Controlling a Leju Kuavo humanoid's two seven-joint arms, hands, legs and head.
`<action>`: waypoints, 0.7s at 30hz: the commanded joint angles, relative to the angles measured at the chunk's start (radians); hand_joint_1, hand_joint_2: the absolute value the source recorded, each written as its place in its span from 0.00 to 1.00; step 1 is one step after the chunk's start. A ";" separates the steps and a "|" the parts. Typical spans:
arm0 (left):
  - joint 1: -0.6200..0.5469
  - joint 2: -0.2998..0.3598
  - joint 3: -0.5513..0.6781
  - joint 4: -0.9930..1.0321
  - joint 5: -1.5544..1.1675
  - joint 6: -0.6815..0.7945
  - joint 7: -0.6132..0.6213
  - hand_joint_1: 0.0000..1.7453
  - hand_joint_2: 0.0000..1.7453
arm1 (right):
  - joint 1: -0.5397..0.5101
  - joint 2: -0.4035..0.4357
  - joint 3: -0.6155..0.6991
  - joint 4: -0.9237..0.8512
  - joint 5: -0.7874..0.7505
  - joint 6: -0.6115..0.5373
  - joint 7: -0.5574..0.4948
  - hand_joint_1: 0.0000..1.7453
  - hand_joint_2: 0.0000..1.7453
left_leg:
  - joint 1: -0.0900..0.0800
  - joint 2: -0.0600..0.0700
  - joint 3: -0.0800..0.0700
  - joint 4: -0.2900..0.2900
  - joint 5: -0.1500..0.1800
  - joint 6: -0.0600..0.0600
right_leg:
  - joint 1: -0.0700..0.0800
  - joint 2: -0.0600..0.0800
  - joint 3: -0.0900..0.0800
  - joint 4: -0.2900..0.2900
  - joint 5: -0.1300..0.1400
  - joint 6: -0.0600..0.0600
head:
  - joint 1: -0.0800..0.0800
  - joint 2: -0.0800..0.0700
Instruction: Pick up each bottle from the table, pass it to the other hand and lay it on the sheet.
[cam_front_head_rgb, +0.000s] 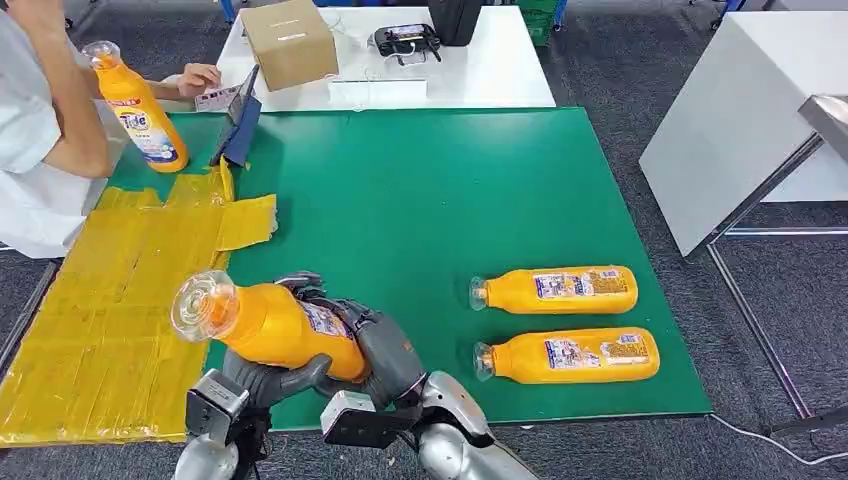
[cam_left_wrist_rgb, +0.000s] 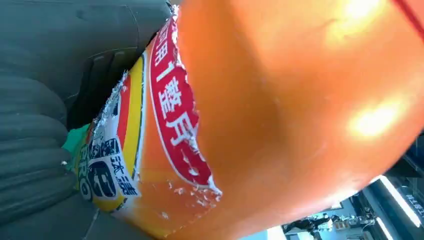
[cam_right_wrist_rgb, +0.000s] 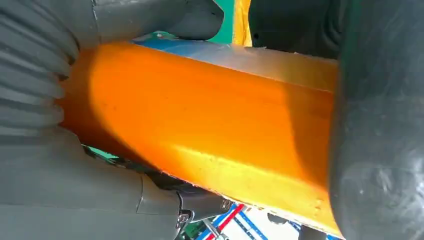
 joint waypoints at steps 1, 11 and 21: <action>-0.050 -0.008 -0.027 0.037 0.004 0.005 -0.004 1.00 1.00 | -0.009 -0.030 0.044 0.063 0.000 0.013 0.003 1.00 1.00 | 0.001 -0.005 0.006 -0.001 -0.002 -0.001 | 0.000 0.002 0.007 -0.001 -0.003 -0.001 | 0.000 0.000; -0.239 0.032 0.101 0.246 -0.691 0.423 0.246 1.00 1.00 | 0.151 -0.137 -0.153 -0.346 0.101 -0.168 0.014 0.00 1.00 | 0.001 -0.008 0.003 0.000 -0.001 0.000 | 0.000 -0.003 0.005 0.000 -0.003 -0.001 | 0.000 0.000; -0.625 0.289 -0.039 0.986 -1.355 0.415 0.780 1.00 1.00 | 0.072 -0.240 -0.349 -0.404 0.357 -0.127 0.127 0.00 1.00 | 0.001 -0.005 0.006 -0.001 0.002 0.000 | 0.000 0.001 0.007 0.000 0.001 -0.003 | 0.000 0.000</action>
